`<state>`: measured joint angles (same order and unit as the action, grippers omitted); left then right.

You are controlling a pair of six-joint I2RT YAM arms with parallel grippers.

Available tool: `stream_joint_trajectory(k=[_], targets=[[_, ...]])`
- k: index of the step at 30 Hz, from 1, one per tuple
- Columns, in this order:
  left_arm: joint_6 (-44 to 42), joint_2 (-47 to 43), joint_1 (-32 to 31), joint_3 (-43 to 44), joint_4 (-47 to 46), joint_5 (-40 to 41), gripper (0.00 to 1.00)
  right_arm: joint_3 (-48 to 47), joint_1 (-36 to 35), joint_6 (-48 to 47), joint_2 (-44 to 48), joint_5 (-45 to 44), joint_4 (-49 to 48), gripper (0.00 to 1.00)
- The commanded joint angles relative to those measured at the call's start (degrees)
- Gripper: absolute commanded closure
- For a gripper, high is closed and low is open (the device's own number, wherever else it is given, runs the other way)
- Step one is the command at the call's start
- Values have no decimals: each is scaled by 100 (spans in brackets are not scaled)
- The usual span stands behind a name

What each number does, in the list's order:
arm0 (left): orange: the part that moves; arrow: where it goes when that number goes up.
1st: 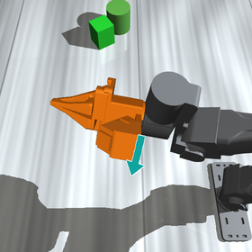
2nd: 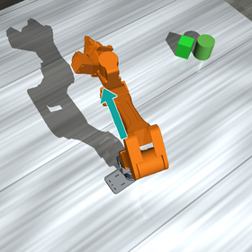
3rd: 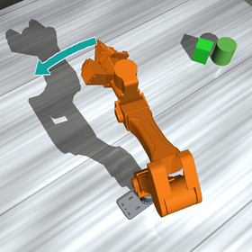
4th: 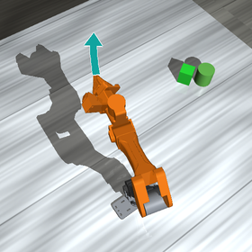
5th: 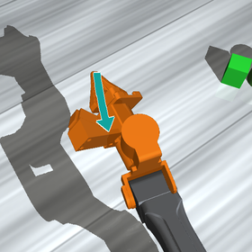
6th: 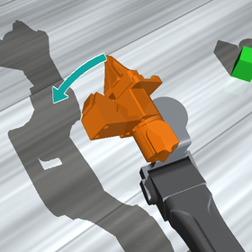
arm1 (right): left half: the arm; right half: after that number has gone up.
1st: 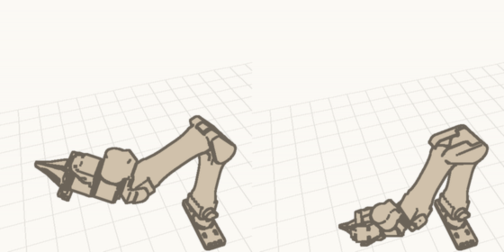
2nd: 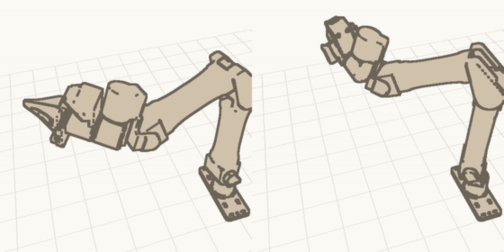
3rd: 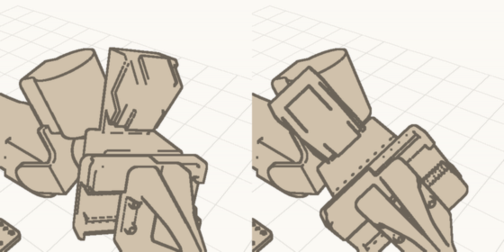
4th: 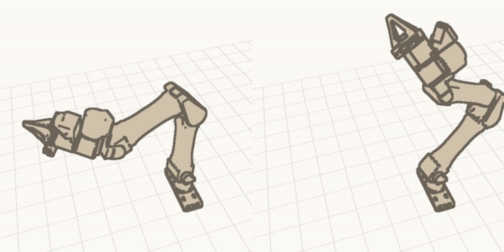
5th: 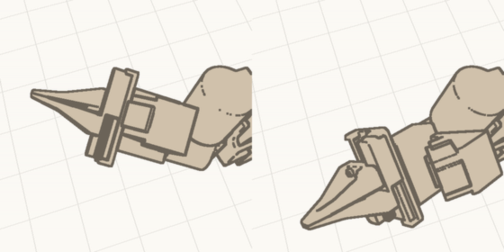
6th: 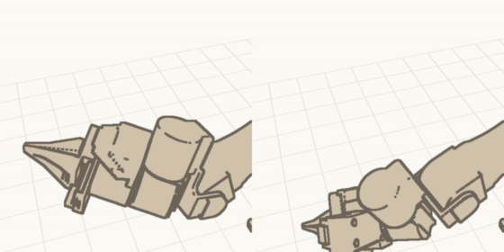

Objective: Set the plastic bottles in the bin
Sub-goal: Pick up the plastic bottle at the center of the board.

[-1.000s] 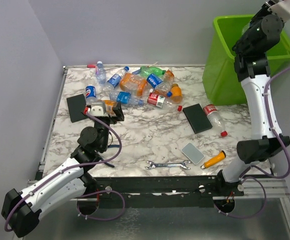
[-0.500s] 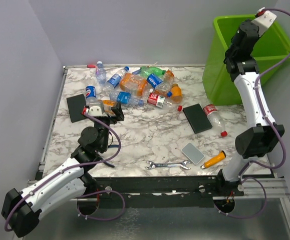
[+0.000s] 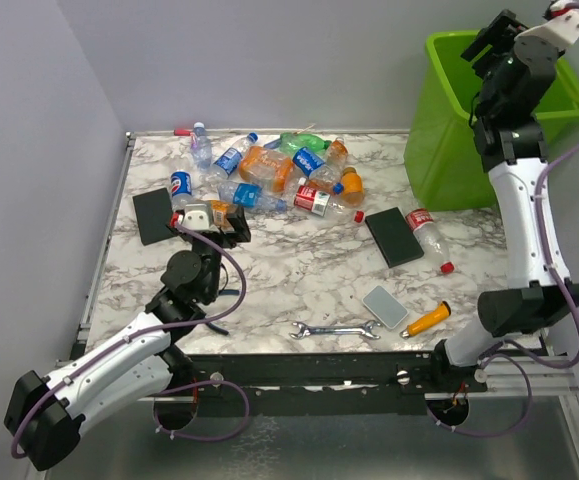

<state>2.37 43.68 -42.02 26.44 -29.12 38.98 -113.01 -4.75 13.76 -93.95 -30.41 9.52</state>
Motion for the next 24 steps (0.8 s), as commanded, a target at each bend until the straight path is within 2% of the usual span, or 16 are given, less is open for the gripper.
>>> stream_joint_trajectory(k=[1, 4, 9, 12, 16, 18, 19, 21, 24], targets=[[42, 173, 14, -66, -143, -64, 1, 181, -173, 598, 959, 1488, -244, 25], [87, 323, 14, -48, -102, -335, 1, 971, -690, 631, 1517, 2053, -397, 25], [251, 738, 8, 371, 648, -904, 1, 2527, -1734, 641, 2306, 2894, -514, 24], [467, 987, 11, 550, 943, -731, 1, 3556, -2059, 921, 2626, 3426, -495, 23], [859, 1608, 150, 1181, 1940, -121, 1, 5202, -2221, 1428, 3127, 3730, -828, 23], [1412, 1930, 476, 1559, 2503, -245, 1, 5883, -2228, 1604, 3376, 3771, -907, 23], [1861, 2051, 753, 1656, 2693, -577, 1, 6184, -2229, 1676, 3467, 3779, -908, 23], [2827, 2257, 1218, 1649, 2763, -1325, 1, 6651, -2227, 1752, 3631, 3774, -1075, 24], [3575, 2633, 1366, 1629, 2659, -1516, 1, 7166, -2229, 1827, 3870, 3838, -1086, 24]])
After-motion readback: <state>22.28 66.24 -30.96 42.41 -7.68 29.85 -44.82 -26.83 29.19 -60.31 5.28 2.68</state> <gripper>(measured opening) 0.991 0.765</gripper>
